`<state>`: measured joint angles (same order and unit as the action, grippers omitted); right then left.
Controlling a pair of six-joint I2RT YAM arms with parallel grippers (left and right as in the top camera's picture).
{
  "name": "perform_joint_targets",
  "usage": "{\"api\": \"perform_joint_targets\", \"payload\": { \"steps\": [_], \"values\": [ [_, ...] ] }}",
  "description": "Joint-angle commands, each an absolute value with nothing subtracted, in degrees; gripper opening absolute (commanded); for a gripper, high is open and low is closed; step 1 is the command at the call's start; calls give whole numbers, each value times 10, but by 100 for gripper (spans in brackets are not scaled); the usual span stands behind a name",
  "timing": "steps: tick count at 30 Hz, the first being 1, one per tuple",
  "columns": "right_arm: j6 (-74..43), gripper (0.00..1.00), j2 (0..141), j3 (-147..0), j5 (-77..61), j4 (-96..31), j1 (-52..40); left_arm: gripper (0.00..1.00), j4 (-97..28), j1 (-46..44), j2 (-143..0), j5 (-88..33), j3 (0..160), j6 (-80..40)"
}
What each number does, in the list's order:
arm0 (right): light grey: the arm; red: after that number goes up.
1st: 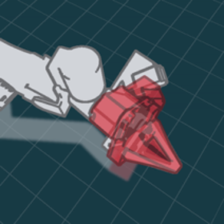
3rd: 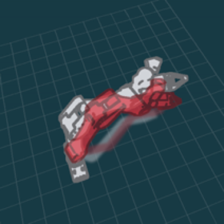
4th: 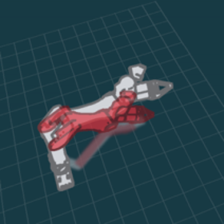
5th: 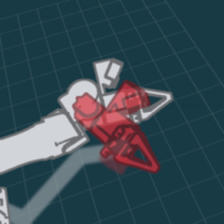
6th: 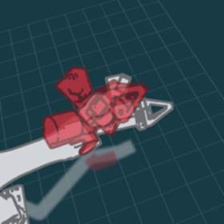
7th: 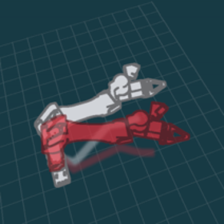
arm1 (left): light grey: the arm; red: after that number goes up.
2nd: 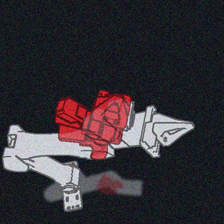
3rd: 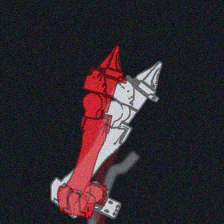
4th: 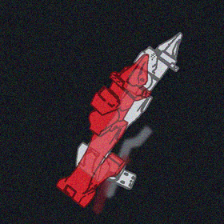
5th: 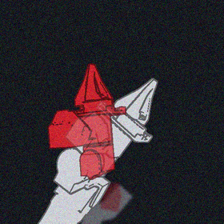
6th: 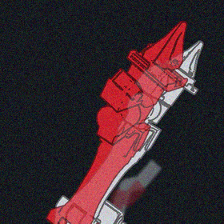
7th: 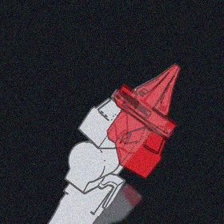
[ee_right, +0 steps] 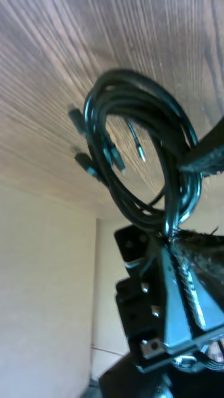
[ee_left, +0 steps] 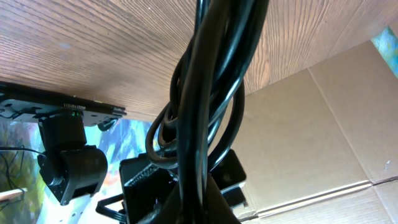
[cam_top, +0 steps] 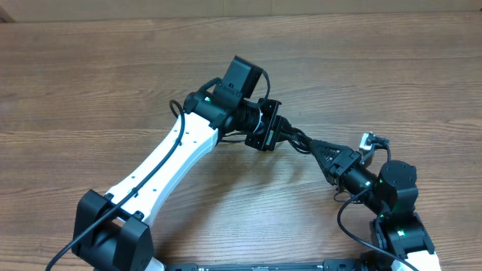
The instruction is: Untangle cables
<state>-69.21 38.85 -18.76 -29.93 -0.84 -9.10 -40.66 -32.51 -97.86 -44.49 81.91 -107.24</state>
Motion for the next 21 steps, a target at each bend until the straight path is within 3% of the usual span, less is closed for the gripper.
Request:
{"api": "perform_joint_targets", "payload": {
  "steps": [1,7,10,21],
  "values": [
    [-690,34,388,-196,-316,-3,-94,4,-404,-326,-966,-444,832,-1105],
    [-690,52,388,-196,-316,-3,-94,4,-384,-326,-966,-444,832,-1138],
    [-713,67,388,-196,-309,-4,-94,4,-347,-327,-966,-430,832,-1141],
    [-893,68,415,-196,-251,6,-94,4,-291,-337,-966,-417,832,-1140]
  ]
}}
